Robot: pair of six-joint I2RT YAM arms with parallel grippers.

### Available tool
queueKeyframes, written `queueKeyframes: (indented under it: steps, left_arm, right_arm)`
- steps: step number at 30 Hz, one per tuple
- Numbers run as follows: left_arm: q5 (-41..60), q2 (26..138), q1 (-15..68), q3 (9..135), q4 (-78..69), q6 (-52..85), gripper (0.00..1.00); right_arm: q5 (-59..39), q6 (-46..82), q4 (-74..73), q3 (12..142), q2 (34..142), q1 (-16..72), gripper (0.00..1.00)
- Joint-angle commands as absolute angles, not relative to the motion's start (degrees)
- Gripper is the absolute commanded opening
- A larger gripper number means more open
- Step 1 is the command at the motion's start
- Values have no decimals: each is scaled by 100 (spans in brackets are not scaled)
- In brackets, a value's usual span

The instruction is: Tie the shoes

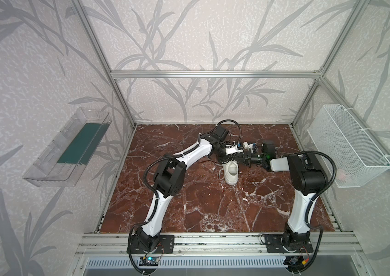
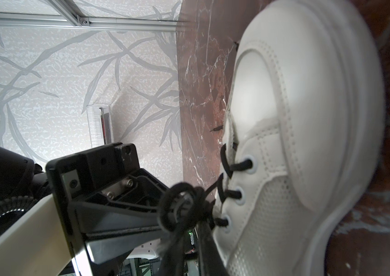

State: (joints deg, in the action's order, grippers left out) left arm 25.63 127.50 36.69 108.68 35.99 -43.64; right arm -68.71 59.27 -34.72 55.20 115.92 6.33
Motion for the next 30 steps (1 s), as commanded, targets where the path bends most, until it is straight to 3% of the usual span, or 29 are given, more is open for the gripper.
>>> queueKeyframes:
  steps: [1, 13, 21, 30]
  left_arm:
    - [2685, 12858, 3678, 11004, 3796, -4346, 0]
    - [2720, 12841, 3675, 11008, 3824, -4310, 0]
    - [2803, 12858, 3677, 11026, 3759, -4246, 0]
    - [2822, 12812, 3683, 11021, 3697, -4167, 0]
  right_arm:
    - [-7011, 5997, -3717, 5499, 11479, 659, 17]
    - [-6984, 5950, -3689, 5515, 11535, 677, 24]
    - [-6721, 4600, -1905, 5889, 11365, 780, 25]
    - [-6688, 4331, -1547, 5990, 11358, 800, 13]
